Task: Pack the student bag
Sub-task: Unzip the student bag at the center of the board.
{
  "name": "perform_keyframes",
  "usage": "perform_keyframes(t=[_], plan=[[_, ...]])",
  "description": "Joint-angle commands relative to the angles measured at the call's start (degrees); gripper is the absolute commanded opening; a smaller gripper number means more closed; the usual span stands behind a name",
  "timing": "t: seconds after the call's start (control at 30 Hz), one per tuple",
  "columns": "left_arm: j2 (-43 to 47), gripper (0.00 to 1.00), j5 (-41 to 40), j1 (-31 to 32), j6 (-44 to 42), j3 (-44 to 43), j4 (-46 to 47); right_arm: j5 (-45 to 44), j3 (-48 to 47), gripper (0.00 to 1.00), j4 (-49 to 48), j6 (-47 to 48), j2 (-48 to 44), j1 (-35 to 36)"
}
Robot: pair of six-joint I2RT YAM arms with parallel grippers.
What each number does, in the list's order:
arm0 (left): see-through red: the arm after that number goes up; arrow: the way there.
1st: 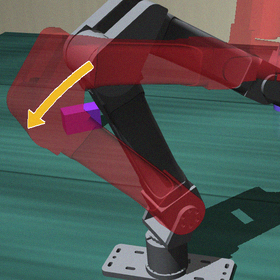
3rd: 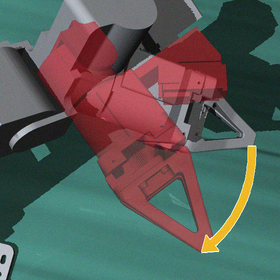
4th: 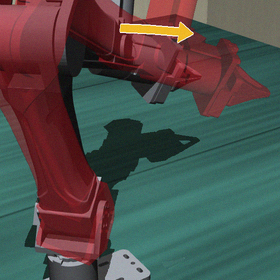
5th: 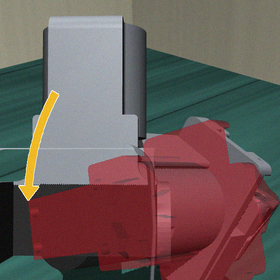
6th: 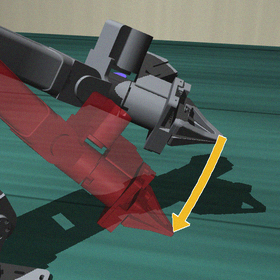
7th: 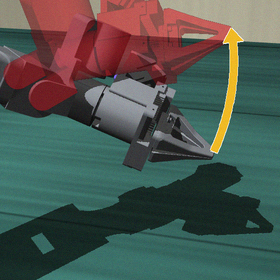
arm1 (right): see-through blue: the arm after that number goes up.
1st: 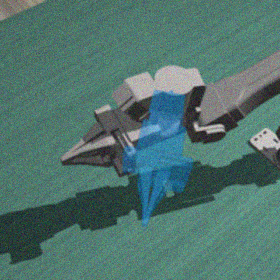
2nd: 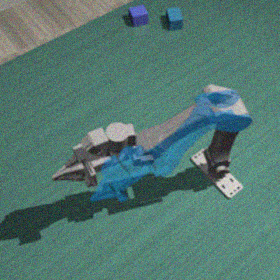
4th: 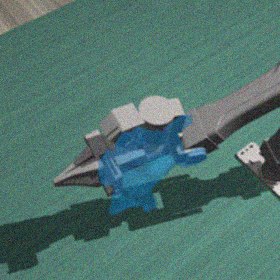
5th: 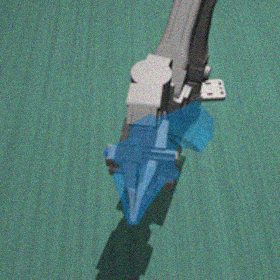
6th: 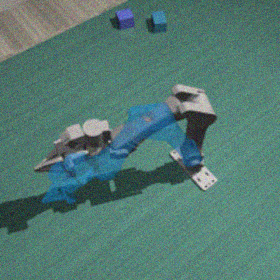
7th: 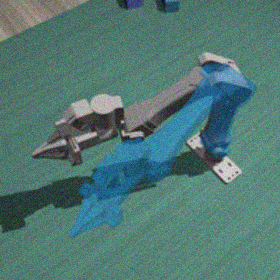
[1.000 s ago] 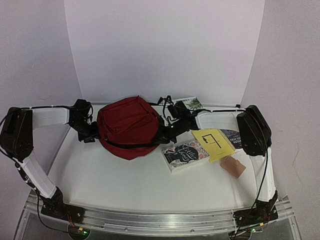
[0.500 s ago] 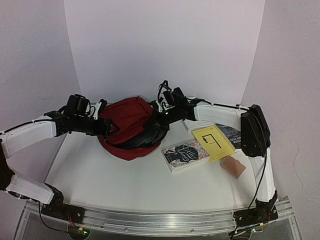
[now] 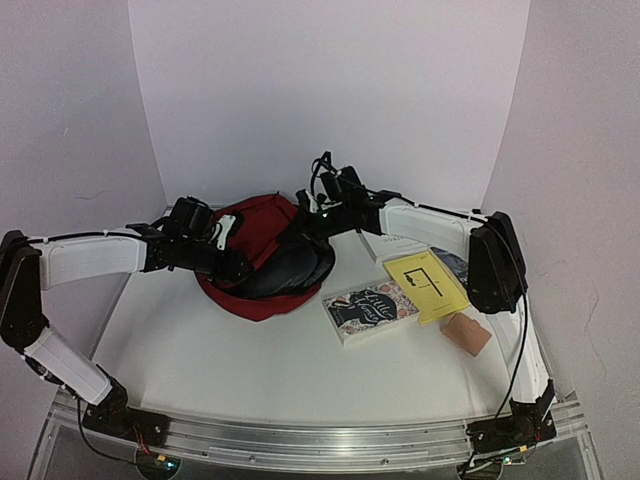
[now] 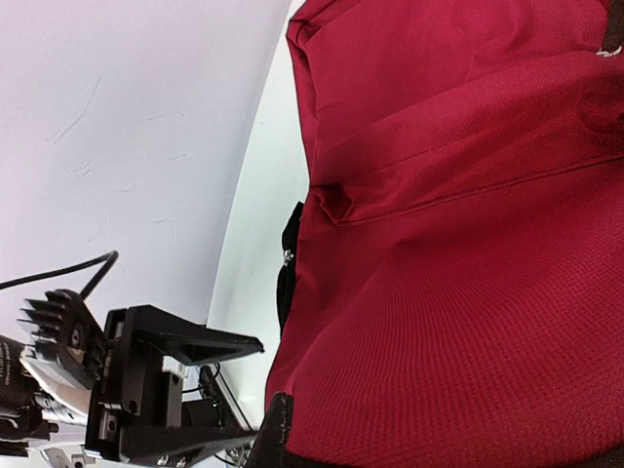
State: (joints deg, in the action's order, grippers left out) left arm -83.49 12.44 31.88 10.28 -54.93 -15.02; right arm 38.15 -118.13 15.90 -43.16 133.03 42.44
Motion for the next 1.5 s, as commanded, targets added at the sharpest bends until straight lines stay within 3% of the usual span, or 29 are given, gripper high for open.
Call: perform_keyframes(t=[0.0,0.1,0.17,0.2,0.33,0.4,0.57,0.77,0.9,1.0,1.13,1.37,1.47], plan=[[-2.18,0.34,-7.47,-0.09,0.44,-5.87,1.97,0.71,-3.36,0.03,-1.51,-1.07,-0.11,0.29],[-2.81,0.12,-9.64,-0.14,1.71,-6.84,2.67,0.38,-3.21,0.05,-1.42,-0.54,-0.54,0.28],[-2.78,0.09,-9.78,-0.15,2.19,-7.09,2.88,-0.06,-2.87,0.03,-1.41,-0.16,-0.89,0.28],[-2.65,0.12,-8.76,-0.14,1.95,-7.27,2.48,-0.37,-2.82,0.01,-1.41,-0.04,-0.98,0.28],[2.72,0.44,-1.0,-0.1,1.4,-1.87,7.61,-1.0,-3.11,0.0,-1.4,-0.06,-0.78,0.16],[5.59,0.53,0.77,-0.06,1.38,1.34,9.27,-1.06,-3.23,0.0,-1.4,-0.22,-0.53,0.01],[3.96,0.65,2.73,0.49,-1.52,-1.31,3.22,-0.63,-4.46,0.0,-1.51,-1.13,0.25,-0.07],[-1.93,0.67,-5.05,1.35,-3.14,-5.69,0.23,-0.24,-5.35,0.0,-1.49,-2.09,0.34,-0.07],[-2.7,0.56,-8.74,1.37,-2.65,-5.96,1.37,-0.1,-4.98,0.0,-1.49,-2.18,-0.53,-0.07],[-1.78,0.31,-8.93,1.37,-2.19,-5.58,2.57,-0.1,-4.32,0.02,-1.53,-2.01,-1.06,-0.07],[0.3,0.02,-8.43,0.67,-1.14,-4.84,5.51,0.16,-1.92,0.22,-1.53,-0.84,-1.67,-0.07],[-5.01,0.0,-5.5,-9.39,5.22,-10.4,3.79,-0.81,6.58,0.69,-1.6,3.63,-3.77,-0.17],[-8.86,0.0,-6.29,-12.23,7.01,-14.25,2.43,-1.38,9.67,0.75,-1.67,5.41,-4.22,-0.21]])
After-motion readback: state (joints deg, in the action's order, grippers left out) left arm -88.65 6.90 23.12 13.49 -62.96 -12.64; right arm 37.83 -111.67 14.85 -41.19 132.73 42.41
